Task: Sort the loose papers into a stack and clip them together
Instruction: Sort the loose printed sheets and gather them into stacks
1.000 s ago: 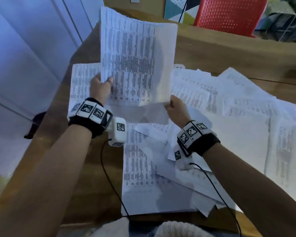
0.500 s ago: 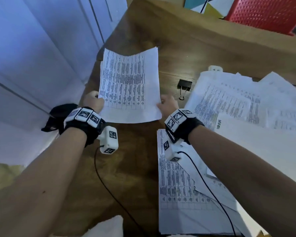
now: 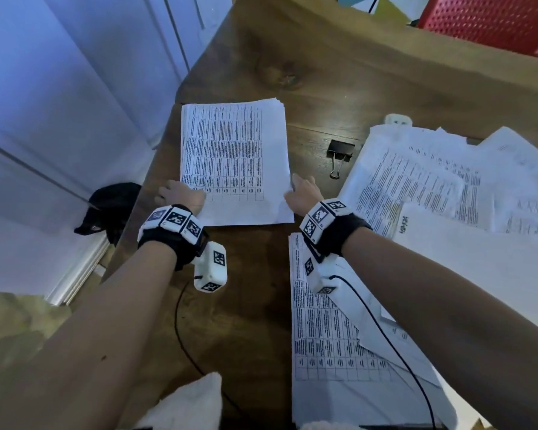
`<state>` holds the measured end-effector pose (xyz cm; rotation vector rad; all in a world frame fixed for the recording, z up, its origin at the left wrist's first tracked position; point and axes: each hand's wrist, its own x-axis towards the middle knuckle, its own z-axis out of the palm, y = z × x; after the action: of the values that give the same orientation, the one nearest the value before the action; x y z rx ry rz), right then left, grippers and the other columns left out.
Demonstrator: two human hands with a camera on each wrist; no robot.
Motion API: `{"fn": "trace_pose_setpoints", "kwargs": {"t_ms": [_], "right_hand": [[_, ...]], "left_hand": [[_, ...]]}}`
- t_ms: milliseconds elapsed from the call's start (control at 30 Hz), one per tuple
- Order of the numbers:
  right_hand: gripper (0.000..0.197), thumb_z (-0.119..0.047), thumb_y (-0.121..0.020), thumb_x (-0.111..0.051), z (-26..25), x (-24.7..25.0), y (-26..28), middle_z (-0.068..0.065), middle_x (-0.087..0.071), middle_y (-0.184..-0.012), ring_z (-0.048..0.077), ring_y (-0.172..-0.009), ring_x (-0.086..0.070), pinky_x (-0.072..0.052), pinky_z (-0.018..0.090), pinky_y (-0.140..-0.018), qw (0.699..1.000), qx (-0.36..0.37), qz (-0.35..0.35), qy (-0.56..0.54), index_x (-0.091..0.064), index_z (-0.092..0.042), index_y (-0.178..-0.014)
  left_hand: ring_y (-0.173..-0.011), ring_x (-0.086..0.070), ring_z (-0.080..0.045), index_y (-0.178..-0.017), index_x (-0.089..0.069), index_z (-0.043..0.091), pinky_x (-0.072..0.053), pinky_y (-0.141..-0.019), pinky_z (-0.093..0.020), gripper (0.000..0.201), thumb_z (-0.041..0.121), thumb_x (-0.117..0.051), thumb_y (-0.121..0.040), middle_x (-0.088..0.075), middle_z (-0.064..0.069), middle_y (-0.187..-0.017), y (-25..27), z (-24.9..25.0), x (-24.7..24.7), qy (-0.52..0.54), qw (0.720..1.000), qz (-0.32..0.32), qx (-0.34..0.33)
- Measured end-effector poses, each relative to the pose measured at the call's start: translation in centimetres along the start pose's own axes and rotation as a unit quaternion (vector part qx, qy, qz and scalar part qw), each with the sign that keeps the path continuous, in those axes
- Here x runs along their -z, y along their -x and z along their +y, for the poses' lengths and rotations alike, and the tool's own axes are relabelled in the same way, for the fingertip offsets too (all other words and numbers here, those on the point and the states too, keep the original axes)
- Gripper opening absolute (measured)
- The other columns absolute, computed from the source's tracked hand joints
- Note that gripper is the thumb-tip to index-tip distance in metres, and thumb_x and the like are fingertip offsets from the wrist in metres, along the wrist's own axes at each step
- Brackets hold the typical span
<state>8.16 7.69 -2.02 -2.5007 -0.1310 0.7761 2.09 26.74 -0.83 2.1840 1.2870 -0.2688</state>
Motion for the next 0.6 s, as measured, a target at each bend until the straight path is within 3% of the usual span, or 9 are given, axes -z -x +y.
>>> {"fn": "trace_pose_setpoints", "kwargs": {"t_ms": [67,167,233,300,367,467,533,600], "right_hand": [[0.010,-0.006,-0.089,-0.037,0.6,0.9,0.3,0.016,-0.045,-0.127,0.030,-0.118,-0.040,-0.034,0.034,-0.082,1.000,0.008,0.015,-0.019,-0.039,-0.007,-0.099],[0.040,-0.011,-0.091,-0.042,2.3,2.7,1.4,0.016,-0.047,-0.133,0.028,-0.121,-0.045,-0.041,0.038,-0.099,0.996,0.026,0.052,-0.065,-0.039,-0.004,-0.130],[0.049,-0.011,-0.091,-0.044,3.9,4.4,2.8,0.014,-0.052,-0.129,0.023,-0.114,-0.049,-0.041,0.036,-0.099,0.991,0.046,0.077,-0.101,-0.035,-0.007,-0.139],[0.043,-0.012,-0.093,-0.045,6.3,6.1,4.3,0.013,-0.055,-0.124,0.017,-0.098,-0.049,-0.042,0.030,-0.086,0.986,0.056,0.100,-0.119,-0.040,-0.007,-0.136],[0.037,-0.014,-0.094,-0.046,9.2,7.6,5.9,0.012,-0.055,-0.122,0.018,-0.094,-0.050,-0.039,0.028,-0.078,0.985,0.046,0.121,-0.115,-0.045,-0.007,-0.130],[0.030,-0.015,-0.094,-0.045,13.9,9.1,7.9,0.011,-0.056,-0.121,0.025,-0.108,-0.054,-0.041,0.028,-0.081,0.987,0.022,0.127,-0.093,-0.053,-0.008,-0.122],[0.028,-0.015,-0.093,-0.047,17.0,9.7,9.1,0.012,-0.057,-0.120,0.027,-0.112,-0.054,-0.040,0.029,-0.083,0.990,0.011,0.122,-0.067,-0.055,-0.008,-0.119],[0.030,-0.014,-0.092,-0.050,19.9,10.0,10.3,0.013,-0.056,-0.120,0.027,-0.111,-0.052,-0.038,0.028,-0.084,0.991,0.005,0.124,-0.041,-0.054,-0.010,-0.121]], "left_hand": [[-0.139,-0.020,-0.035,-0.137,-0.030,-0.002,-0.024,-0.112,-0.047,0.060,0.017,-0.055,-0.087,-0.023,-0.020,-0.149,0.8,0.5,-0.1,0.024,0.999,0.037,-0.016],[-0.135,-0.027,-0.036,-0.133,-0.036,0.002,-0.029,-0.110,-0.049,0.052,0.015,-0.054,-0.085,-0.028,-0.018,-0.144,2.9,1.8,-0.9,0.049,0.995,0.049,-0.075],[-0.133,-0.029,-0.035,-0.129,-0.043,0.005,-0.030,-0.107,-0.046,0.044,0.014,-0.053,-0.086,-0.033,-0.017,-0.140,4.9,3.0,-1.7,0.060,0.990,0.042,-0.123],[-0.131,-0.032,-0.034,-0.124,-0.052,0.007,-0.033,-0.104,-0.043,0.037,0.015,-0.053,-0.088,-0.039,-0.016,-0.136,6.9,4.0,-3.2,0.062,0.982,0.022,-0.175],[-0.126,-0.043,-0.032,-0.114,-0.060,0.006,-0.037,-0.102,-0.039,0.029,0.013,-0.053,-0.087,-0.050,-0.016,-0.130,9.2,4.7,-5.2,0.065,0.971,-0.012,-0.228],[-0.112,-0.056,-0.030,-0.103,-0.067,0.001,-0.043,-0.094,-0.031,0.023,0.009,-0.053,-0.087,-0.063,-0.017,-0.116,13.4,5.6,-8.1,0.079,0.957,-0.058,-0.272],[-0.107,-0.059,-0.031,-0.094,-0.068,0.001,-0.045,-0.091,-0.031,0.021,0.010,-0.050,-0.089,-0.067,-0.018,-0.107,16.1,6.1,-10.1,0.072,0.952,-0.087,-0.284],[-0.099,-0.060,-0.034,-0.070,-0.059,0.005,-0.048,-0.083,-0.035,0.023,0.012,-0.049,-0.090,-0.066,-0.018,-0.087,18.4,6.3,-12.3,0.055,0.955,-0.108,-0.273]]}}
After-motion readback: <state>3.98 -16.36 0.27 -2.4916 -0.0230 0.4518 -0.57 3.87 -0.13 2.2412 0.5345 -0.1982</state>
